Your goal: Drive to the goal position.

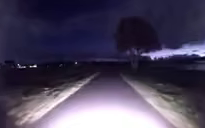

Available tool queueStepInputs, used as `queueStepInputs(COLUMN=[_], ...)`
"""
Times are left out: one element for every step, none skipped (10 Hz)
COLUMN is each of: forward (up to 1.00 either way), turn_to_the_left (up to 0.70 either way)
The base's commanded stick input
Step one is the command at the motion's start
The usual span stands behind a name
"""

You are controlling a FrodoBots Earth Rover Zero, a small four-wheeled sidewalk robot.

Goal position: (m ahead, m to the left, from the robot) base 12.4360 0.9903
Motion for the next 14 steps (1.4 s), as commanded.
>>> queueStepInputs(forward=[0.70, 0.70, 0.70, 0.70, 0.70, 0.70, 0.70, 0.70, 0.70, 0.70, 0.70, 0.70, 0.70, 0.70], turn_to_the_left=[0.00, 0.00, 0.00, 0.00, 0.00, 0.00, 0.00, 0.00, 0.00, 0.00, 0.00, 0.00, 0.00, 0.00])
